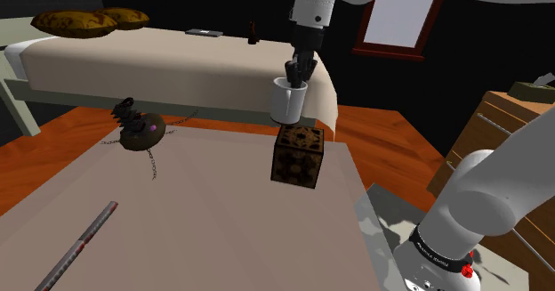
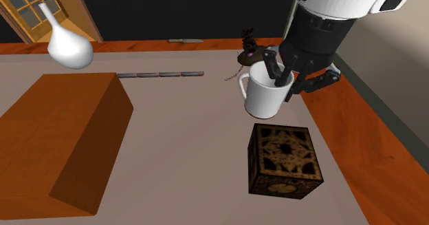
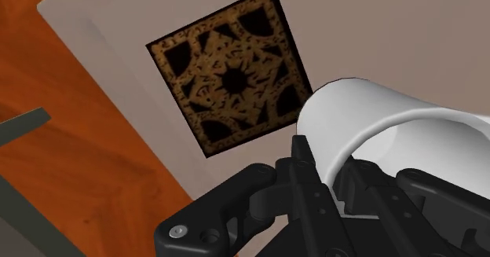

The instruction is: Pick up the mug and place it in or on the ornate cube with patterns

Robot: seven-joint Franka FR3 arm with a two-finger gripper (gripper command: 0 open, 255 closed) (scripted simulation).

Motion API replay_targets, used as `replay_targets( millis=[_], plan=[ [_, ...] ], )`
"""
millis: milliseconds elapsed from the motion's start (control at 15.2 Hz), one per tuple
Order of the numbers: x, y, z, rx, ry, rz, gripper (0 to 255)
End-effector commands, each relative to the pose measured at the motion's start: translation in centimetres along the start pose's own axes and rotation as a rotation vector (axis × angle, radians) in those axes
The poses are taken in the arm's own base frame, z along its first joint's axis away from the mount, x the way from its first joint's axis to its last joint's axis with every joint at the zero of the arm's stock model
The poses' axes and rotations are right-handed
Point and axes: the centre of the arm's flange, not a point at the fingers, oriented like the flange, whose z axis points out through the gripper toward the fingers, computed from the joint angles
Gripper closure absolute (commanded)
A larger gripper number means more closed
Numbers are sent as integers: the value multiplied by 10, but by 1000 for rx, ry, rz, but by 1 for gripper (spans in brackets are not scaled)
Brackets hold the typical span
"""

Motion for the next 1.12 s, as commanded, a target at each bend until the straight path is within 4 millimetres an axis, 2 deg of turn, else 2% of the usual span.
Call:
replay_targets(
  millis=[0, 264, 1056],
  plan=[
    [-8, 27, -3, 0, 0, -1, 255],
    [-22, 78, -10, 0, 0, -1, 255],
    [-23, 82, 53, 0, 0, -1, 255]
  ],
)
